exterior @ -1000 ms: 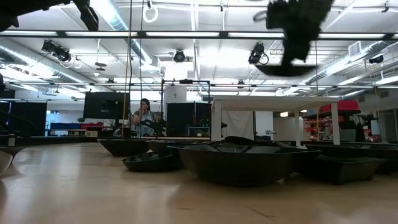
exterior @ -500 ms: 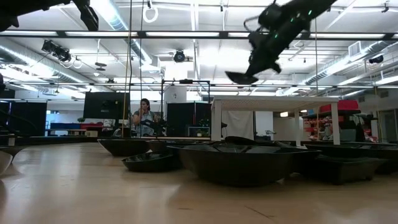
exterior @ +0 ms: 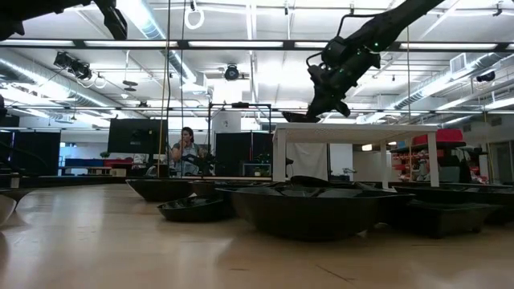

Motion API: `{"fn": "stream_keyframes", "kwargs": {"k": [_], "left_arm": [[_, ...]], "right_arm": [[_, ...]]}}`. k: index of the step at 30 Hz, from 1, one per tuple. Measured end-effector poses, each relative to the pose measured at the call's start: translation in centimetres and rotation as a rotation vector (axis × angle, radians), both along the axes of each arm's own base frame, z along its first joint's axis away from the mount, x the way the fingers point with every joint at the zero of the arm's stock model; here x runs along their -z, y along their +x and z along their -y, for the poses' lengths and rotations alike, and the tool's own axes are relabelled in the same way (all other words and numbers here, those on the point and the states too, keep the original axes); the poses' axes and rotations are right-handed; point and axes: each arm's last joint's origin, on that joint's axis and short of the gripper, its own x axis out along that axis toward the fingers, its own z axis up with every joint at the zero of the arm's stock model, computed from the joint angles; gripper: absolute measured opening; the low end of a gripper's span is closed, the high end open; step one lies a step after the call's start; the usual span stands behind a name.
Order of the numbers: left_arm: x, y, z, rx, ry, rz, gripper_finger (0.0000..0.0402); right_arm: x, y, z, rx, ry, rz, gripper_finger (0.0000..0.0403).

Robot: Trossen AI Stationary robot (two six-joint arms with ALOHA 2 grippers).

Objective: Pick & Place Mini shaped plates
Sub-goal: Put the leaf shaped plate on the shelf

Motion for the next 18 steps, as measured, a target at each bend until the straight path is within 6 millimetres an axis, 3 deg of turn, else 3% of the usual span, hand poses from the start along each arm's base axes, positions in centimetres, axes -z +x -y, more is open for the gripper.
{"fn": "stream_keyframes", "kwargs": {"k": [11, 18], "left_arm": [[-0.01, 0.00, 0.00, 0.000, 0.000, 0.000, 0.0042], [0.00, 0.00, 0.00, 0.000, 0.000, 0.000, 0.0042]], "right_arm": [[0.14, -0.37, 0.20, 0.029, -0.007, -0.033, 0.0009], [0.16, -0.42, 0.30, 0.067, -0.018, -0.051, 0.0043]]}}
